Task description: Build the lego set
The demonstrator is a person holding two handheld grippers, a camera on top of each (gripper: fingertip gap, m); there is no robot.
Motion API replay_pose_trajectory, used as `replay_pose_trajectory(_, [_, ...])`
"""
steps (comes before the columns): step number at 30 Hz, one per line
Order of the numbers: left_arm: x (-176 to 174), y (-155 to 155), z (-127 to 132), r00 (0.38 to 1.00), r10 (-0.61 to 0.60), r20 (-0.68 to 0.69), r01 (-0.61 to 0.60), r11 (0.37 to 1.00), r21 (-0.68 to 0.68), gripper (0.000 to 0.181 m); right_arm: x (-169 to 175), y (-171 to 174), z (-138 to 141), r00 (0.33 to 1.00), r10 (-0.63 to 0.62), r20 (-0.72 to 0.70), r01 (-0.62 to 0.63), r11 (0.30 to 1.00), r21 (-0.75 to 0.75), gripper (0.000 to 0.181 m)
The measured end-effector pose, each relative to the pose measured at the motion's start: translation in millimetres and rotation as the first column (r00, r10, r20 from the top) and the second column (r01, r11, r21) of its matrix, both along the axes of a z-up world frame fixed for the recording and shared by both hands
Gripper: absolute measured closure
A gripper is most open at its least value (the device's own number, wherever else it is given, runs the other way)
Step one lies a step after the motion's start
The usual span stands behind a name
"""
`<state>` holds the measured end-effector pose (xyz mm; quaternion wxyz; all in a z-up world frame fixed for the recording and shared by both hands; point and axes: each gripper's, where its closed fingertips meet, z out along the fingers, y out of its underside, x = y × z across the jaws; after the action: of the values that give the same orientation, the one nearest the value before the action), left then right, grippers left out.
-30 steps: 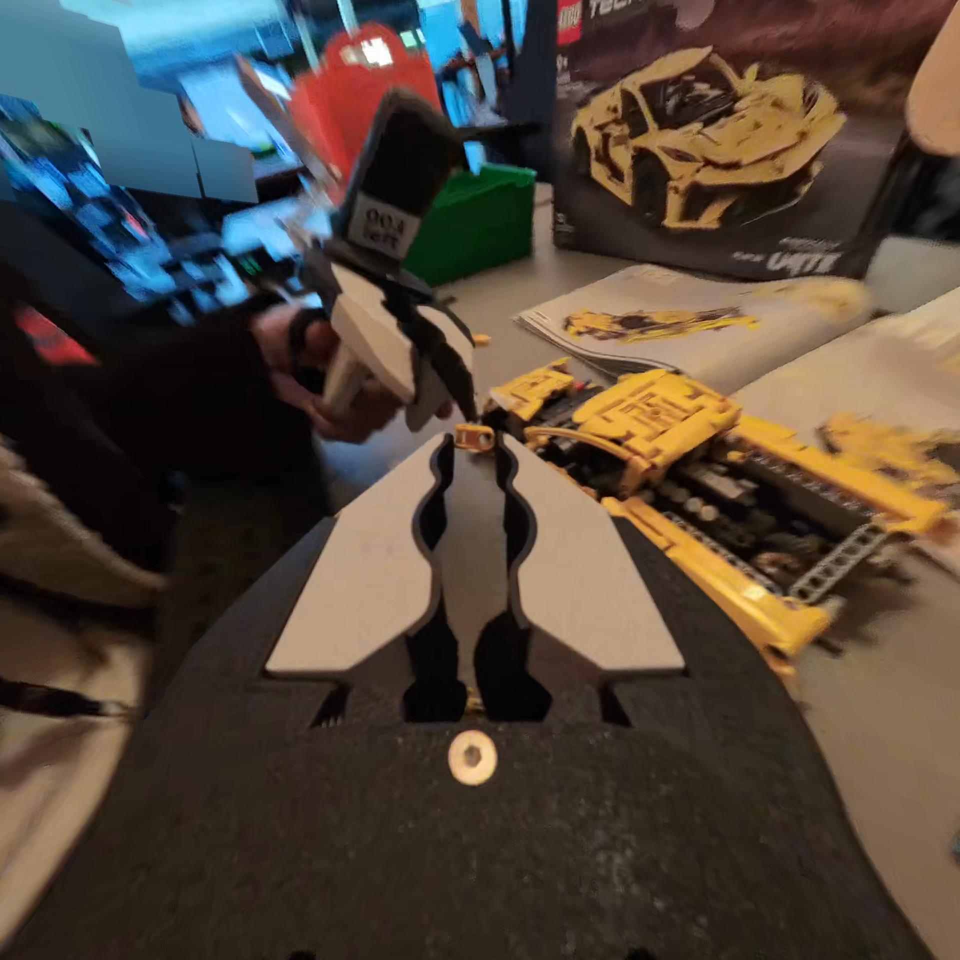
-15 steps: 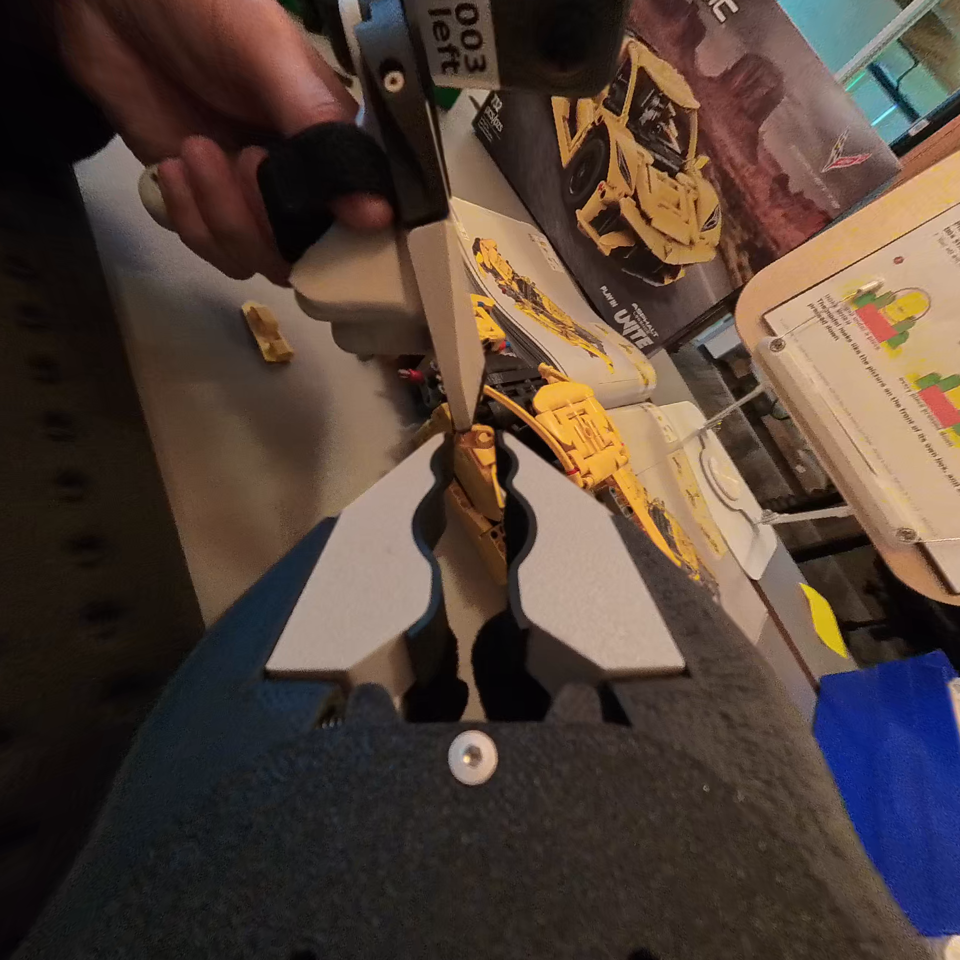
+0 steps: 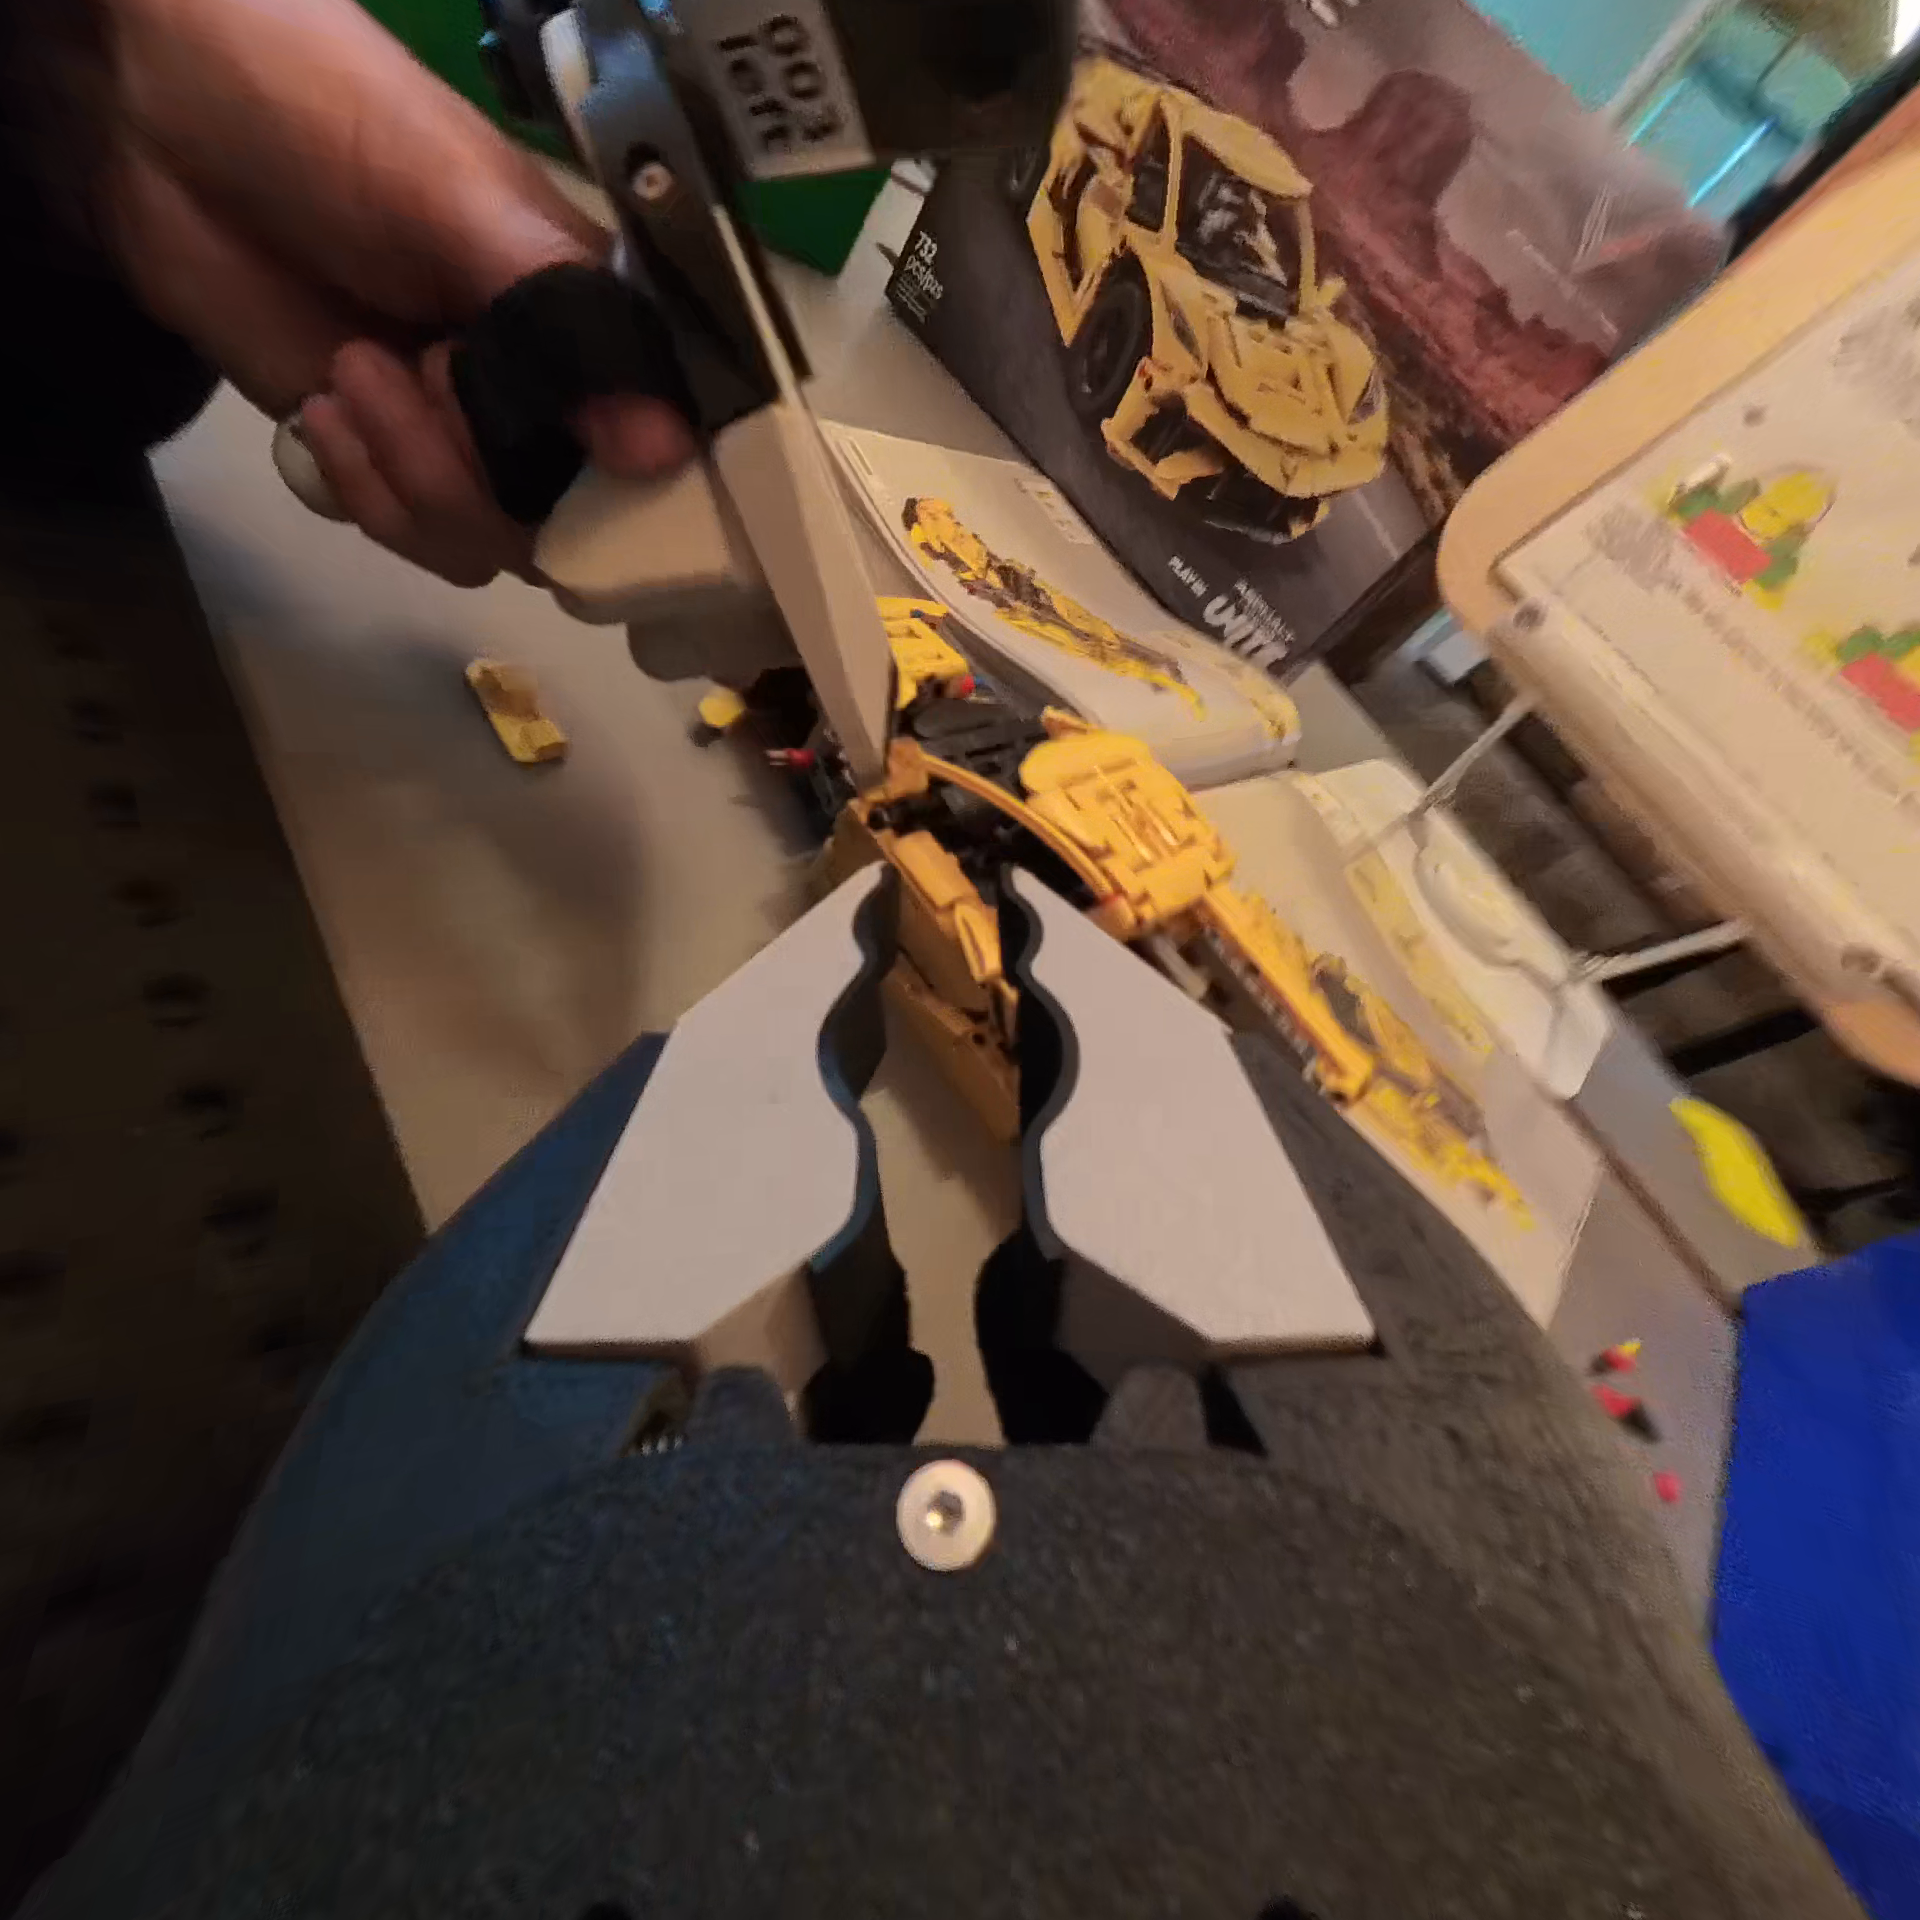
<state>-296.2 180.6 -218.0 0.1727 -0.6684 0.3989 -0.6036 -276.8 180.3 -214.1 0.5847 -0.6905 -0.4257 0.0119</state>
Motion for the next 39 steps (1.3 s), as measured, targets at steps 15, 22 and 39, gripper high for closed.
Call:
replay_pose_trajectory(15, [4,-13,0,0.999,-0.053,-0.012,0.053,0.996,0.068,0.175,25,-57,-85,0.997,-0.073,0.003,0.053,0.686,-0.726,0.147])
replay_pose_trajectory(22, [3,-10,2,0.999,-0.041,-0.003,0.041,0.995,0.09,0.175,9,-44,-84,1.0,0.006,-0.025,-0.022,0.714,-0.7,0.142])
replay_pose_trajectory(39, [3,-11,2,0.999,-0.042,-0.003,0.042,0.996,0.075,0.175,11,-60,-88,0.991,0.121,-0.064,-0.13,0.679,-0.723,0.173])
